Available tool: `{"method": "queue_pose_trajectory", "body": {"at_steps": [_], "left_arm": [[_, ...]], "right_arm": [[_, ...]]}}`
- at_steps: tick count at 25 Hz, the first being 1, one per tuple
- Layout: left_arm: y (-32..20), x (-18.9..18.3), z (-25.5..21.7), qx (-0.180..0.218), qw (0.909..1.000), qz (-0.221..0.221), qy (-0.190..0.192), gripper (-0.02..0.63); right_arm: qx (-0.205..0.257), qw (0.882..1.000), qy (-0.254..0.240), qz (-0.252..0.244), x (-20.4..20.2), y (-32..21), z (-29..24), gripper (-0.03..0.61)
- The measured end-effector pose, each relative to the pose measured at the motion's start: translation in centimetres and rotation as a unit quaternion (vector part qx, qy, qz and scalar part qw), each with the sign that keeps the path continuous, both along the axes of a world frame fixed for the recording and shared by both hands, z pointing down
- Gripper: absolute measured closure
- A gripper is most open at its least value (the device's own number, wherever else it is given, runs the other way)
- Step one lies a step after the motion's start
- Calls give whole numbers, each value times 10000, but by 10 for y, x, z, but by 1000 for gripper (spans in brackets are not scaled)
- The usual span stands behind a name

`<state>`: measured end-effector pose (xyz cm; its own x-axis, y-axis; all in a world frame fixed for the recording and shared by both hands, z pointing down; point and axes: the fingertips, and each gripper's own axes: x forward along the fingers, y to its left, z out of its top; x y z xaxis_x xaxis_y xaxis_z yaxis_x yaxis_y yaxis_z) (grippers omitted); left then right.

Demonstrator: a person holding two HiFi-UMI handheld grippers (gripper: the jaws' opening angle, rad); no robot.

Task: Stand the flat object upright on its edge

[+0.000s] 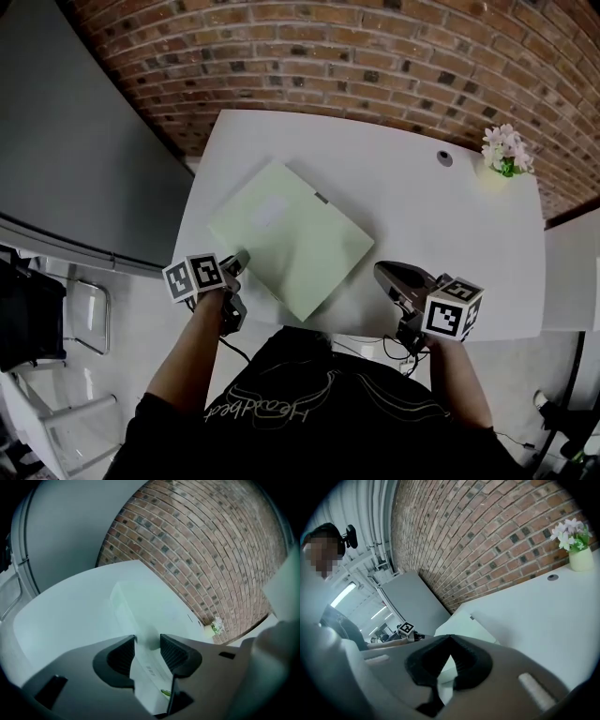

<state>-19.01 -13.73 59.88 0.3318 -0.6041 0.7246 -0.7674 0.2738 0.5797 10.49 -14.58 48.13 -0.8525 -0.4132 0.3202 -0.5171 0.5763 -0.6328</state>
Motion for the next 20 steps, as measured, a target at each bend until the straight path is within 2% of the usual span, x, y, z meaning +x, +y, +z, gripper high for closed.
{"method": "queue_pose_trajectory", "body": {"at_steps": [5,11,17,20], "left_arm": [[-16,-4,1,-137,9977,670,31,442],[-41,-8,1,-215,9898,1403,78,441],[-67,-9,0,-169,9808,1942,-57,440],[-78,-7,0,-93,9768,2138,-90,440]], "right_arm": [[-52,9996,184,210,-9,-17,4,572],[-160,9989,255,356,-22,-40,10,572],[-298,9979,419,395,-31,-58,21,571],[-398,9973,485,377,-34,-66,30,545]]}}
